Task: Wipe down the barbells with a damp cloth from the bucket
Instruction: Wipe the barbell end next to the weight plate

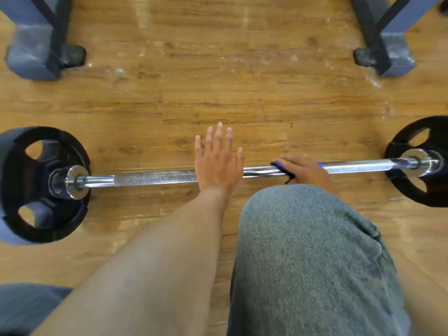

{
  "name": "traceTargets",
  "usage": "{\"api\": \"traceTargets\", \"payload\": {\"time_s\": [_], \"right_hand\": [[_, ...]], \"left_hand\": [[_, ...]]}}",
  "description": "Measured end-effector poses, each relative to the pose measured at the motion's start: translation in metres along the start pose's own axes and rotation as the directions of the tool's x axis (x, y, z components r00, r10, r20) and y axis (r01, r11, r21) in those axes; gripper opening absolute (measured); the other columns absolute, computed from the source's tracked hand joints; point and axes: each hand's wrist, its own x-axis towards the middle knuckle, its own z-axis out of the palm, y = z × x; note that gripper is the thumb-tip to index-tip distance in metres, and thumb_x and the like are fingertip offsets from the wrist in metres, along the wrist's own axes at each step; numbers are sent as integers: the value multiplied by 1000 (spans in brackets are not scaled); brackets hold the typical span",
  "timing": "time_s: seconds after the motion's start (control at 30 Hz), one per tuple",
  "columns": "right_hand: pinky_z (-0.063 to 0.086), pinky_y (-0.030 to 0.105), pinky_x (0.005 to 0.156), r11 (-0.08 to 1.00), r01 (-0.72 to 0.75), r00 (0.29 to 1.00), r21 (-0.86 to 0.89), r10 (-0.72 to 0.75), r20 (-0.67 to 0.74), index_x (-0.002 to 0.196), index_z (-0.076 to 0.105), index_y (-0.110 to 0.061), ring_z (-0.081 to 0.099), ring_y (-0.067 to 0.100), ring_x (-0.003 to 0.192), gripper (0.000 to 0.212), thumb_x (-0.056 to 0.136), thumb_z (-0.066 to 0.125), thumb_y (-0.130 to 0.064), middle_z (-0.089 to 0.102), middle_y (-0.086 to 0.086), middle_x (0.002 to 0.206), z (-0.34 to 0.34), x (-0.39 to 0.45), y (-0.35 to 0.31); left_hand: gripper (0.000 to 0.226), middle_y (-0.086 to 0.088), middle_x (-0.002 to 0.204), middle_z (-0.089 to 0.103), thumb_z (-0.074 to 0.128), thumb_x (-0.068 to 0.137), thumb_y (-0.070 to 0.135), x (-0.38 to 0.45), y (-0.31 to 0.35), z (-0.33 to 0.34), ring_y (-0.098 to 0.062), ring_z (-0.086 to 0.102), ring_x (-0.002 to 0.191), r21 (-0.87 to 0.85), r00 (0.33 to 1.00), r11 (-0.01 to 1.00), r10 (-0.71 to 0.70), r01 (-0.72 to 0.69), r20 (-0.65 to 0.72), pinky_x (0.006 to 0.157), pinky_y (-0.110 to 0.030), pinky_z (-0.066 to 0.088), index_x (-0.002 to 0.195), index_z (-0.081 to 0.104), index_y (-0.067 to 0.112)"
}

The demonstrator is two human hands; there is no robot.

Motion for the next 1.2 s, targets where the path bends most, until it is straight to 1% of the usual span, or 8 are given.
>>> {"api": "traceTargets", "payload": {"time_s": [0.2, 0.37, 0.5, 0.63, 0.77, 0.9, 1.03, 1.2], "right_hand": [[30, 59, 110, 952, 224, 964, -210, -247, -93, 139, 56, 1, 45, 36, 133, 67, 85, 61, -36, 57, 19, 141, 29, 6, -1], [20, 56, 116, 983, -101, 923, -155, 34, -384, 143, 50, 3, 40, 42, 141, 71, 74, 59, 16, 50, 20, 148, 24, 17, 11], [17, 49, 120, 949, 187, 926, -256, -257, -277, 150, 44, -4, 27, 35, 149, 65, 86, 37, 7, 38, 13, 159, 31, 34, 6], [16, 52, 121, 984, -104, 914, -143, 38, -403, 150, 43, -3, 23, 37, 151, 70, 84, 41, 18, 32, 16, 162, 14, 55, 17], [24, 46, 121, 931, 195, 917, -310, -285, -279, 156, 35, -7, 11, 26, 154, 80, 80, 36, 17, 25, 8, 166, 20, 74, 8], [17, 50, 122, 978, -135, 909, -162, 57, -413, 157, 28, -4, 12, 36, 155, 88, 77, 47, 27, 21, 13, 166, 2, 109, 17], [29, 50, 118, 938, 139, 904, -316, -251, -347, 157, 31, -3, 15, 33, 154, 88, 74, 41, 24, 23, 11, 166, 7, 143, 5], [11, 47, 124, 969, -234, 865, -83, 168, -473, 159, 20, 0, 7, 38, 155, 86, 80, 45, 27, 15, 15, 168, -12, 177, 9]], "left_hand": [[56, -2, 163, 36, 23, 107, 40, 2, 33, 16, -22, 31, 152, -81, 990, 988, 129, -134, -60, 124, -50, 17, 154, 42, 19], [56, -4, 167, 27, 18, 108, 40, 29, 36, 16, -25, 18, 156, -29, 998, 999, 38, -37, 53, 126, -51, 10, 159, 31, 21], [54, -3, 169, 23, 17, 110, 38, 54, 39, 13, -23, 13, 157, -33, 992, 999, 4, 0, 127, 126, -49, 5, 161, 26, 21], [55, -1, 170, 16, 11, 110, 38, 89, 37, 7, -21, 6, 158, -25, 978, 1000, -11, 17, 208, 127, -47, 0, 163, 19, 22], [57, 0, 170, 17, 8, 110, 39, 124, 36, 9, -20, 4, 158, 13, 971, 1000, -18, 15, 237, 127, -47, -1, 163, 19, 22], [57, 3, 171, 13, 6, 110, 39, 160, 33, 8, -19, 1, 158, 4, 966, 1000, 1, -3, 259, 127, -46, -2, 163, 17, 23], [56, 8, 171, 12, 7, 110, 39, 197, 27, 9, -17, -1, 158, 25, 966, 998, 49, -57, 253, 127, -45, -1, 163, 16, 24], [56, 9, 171, 7, 6, 110, 39, 236, 24, 9, -15, -6, 158, 14, 964, 995, 94, -100, 250, 127, -45, -3, 163, 13, 25]]}}
